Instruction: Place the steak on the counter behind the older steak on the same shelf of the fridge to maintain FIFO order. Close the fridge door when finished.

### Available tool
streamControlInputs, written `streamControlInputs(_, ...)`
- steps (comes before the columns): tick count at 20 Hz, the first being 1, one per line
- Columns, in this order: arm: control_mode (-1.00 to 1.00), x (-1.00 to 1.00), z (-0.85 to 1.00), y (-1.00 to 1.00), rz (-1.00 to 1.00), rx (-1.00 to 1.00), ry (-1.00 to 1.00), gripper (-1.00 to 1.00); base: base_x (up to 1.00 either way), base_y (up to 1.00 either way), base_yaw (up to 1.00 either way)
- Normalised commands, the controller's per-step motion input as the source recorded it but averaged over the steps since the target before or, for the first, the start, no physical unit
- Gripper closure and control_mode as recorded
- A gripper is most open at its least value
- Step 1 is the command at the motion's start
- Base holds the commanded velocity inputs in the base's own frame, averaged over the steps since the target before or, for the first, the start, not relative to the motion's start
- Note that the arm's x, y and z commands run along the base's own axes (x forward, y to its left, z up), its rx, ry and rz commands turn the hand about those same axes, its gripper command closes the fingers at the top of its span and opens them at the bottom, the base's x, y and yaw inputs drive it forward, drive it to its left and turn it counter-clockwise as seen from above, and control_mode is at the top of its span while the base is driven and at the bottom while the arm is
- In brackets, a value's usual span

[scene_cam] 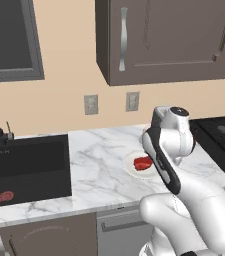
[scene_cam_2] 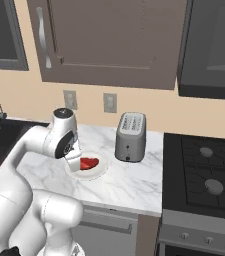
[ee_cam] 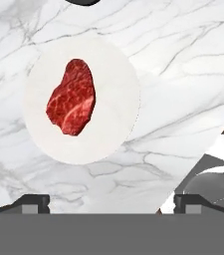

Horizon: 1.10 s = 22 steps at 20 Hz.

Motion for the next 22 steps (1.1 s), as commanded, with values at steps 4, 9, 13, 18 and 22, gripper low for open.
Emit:
streamControlInputs(4,-1.00,0.59,-0.15,-0.09,-0.09,0.00,0.15,-1.00,0.00,0.00,0.00)
streamControlInputs(9,-1.00,0.50,-0.06,-0.09,0.00,0.00,0.17,-1.00,0.00,0.00,0.00)
streamControlInputs(13,-1.00,0.34,-0.12,-0.15,0.01,0.00,0.12,-1.00,0.00,0.00,0.00)
streamControlInputs(18,-1.00,0.16,-0.28,-0.06,0.08,0.00,0.02,-1.00,0.00,0.00,0.00)
streamControlInputs(22,-1.00,0.07,-0.36,-0.04,0.07,0.00,0.02,-1.00,0.00,0.00,0.00)
